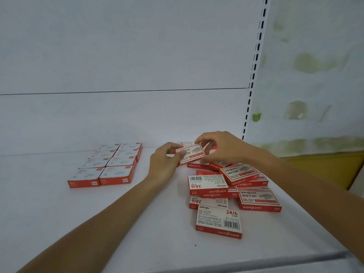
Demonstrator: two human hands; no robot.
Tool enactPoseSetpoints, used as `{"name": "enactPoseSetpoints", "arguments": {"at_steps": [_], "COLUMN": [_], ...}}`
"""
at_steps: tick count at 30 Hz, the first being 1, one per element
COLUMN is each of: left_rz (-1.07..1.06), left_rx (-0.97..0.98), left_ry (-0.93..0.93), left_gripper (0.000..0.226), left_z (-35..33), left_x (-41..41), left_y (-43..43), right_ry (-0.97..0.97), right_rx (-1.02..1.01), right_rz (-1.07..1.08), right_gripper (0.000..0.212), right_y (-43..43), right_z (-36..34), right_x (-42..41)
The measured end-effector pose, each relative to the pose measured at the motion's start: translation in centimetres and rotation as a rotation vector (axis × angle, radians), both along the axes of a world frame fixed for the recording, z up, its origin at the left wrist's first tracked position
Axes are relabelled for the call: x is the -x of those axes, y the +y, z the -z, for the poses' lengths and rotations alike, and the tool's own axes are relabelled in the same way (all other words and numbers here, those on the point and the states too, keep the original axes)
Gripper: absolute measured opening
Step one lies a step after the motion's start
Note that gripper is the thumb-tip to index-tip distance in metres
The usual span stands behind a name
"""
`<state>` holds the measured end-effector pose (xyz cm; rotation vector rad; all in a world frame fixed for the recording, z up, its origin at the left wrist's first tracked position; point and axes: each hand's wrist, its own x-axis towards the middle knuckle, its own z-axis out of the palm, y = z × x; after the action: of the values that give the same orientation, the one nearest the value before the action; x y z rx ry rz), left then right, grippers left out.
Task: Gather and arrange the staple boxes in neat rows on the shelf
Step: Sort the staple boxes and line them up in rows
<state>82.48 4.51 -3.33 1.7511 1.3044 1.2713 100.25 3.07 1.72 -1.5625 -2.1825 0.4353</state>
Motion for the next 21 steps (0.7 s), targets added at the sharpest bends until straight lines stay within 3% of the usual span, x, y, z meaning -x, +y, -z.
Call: {"name": "enactPoseSetpoints", "arguments": {"at_steps": [3, 9, 14, 21], "left_rz": [0.008, -0.02, 0.04, 0.108], "left_rx": [0.014, -0.013, -0.034, -0.041], "left_ry": [-0.066, -0.233, -0.16, -0.107], "left_gripper": [0.019, 0.015, 0.025, 0.032], "left_z": [0.0, -0.7, -0.8, -0.7], "left_x": [-0.1, -0.8, -1.5, -1.5], "left_y": [-0.2, -1.0, -2.2, -2.4], "right_ry": [-0.039, 0.117, 0.164, 0.175], "right_rx": [-0.112, -0.32, -0.443, -0.445], "right_rz": [-0.009, 0.067, 0.149, 0.153], "right_gripper": [0.051, 0.04, 0.044, 0.044], "right_y": [-0.3, -0.8, -0.7, -0.7], "right_z": [0.0, -0.4, -0.3, 0.3], "right_x": [0.5, -0.2, -1.2, -1.6]}}
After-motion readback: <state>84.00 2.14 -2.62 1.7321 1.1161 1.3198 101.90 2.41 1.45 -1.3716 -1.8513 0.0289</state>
